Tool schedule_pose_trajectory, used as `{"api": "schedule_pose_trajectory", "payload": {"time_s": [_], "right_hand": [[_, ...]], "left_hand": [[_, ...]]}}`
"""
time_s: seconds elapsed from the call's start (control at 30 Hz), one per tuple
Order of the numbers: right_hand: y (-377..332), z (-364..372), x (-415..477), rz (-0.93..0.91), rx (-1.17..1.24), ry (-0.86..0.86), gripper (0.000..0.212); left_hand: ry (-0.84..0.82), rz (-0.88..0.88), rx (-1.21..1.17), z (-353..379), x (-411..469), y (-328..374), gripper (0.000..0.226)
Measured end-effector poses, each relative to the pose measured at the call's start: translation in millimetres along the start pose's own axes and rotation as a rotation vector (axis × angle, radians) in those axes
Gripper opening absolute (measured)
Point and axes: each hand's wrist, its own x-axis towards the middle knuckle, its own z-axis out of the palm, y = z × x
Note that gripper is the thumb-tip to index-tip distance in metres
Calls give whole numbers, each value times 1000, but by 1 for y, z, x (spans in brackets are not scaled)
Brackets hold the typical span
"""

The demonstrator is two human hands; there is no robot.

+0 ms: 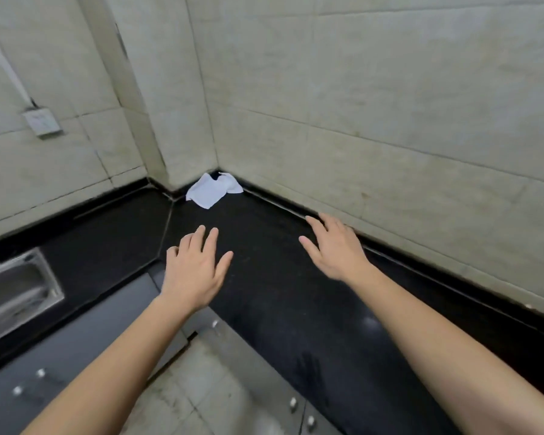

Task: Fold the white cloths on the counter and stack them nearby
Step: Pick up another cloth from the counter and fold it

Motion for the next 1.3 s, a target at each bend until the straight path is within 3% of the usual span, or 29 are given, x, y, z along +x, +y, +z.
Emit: {"api": "schedule_pose_trajectory", "payload": {"time_s": [0.2,0.4,0.63,0.93,1.3], "right_hand": [[-104,49,76,-93,-7,-68,60],[-143,104,141,-72,38,-94,59],[-174,161,269,-20,104,-101,59],[-208,197,380,9,129,-171,56],[-210,303,469,216,127,-287,52]], "left_hand": [[-20,-118,-35,21,30,-122,64],[-122,-121,-26,76,83,-183,69],[-191,-111,-12,123,208,-259,74],[-258,-20,-61,164,336,-319,93],[-565,136,-70,322,484,-366,75]]}}
